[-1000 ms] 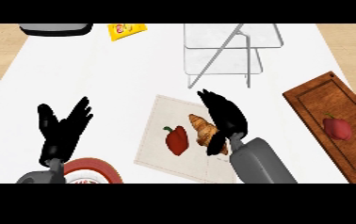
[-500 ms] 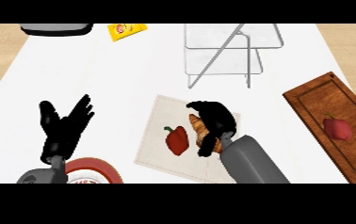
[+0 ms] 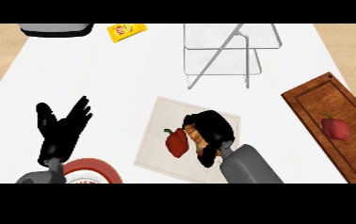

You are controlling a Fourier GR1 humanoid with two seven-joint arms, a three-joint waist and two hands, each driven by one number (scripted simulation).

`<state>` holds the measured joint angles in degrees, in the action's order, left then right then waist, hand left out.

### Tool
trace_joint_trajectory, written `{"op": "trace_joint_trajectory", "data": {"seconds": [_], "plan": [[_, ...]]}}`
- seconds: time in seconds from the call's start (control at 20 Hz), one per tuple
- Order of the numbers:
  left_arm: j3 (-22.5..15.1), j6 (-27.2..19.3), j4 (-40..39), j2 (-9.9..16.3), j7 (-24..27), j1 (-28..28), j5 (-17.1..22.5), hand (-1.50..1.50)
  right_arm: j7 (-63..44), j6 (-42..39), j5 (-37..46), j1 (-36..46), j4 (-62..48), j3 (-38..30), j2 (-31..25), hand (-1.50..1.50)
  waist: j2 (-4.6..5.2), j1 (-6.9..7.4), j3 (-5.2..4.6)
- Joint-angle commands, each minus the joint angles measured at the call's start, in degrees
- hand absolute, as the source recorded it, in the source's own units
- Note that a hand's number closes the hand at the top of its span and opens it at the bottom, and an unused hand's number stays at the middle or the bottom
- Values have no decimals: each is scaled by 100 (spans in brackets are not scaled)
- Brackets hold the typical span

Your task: Pick the croissant from the placemat and place it in the tiered shelf

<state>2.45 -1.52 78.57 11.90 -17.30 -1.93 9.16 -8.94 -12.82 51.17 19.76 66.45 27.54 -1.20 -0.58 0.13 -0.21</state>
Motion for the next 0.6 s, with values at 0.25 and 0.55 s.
{"op": "trace_joint_trajectory", "data": {"seconds": [0.25,0.55], "plan": [[-46,-136,-357,-157,4,-319,-216,0,-2506,748,-1566,439,432,769,117,150,66,58,20],[107,47,-240,-70,101,-89,-50,0,-3073,1696,-1400,958,1585,980,119,150,38,1,19]]}}
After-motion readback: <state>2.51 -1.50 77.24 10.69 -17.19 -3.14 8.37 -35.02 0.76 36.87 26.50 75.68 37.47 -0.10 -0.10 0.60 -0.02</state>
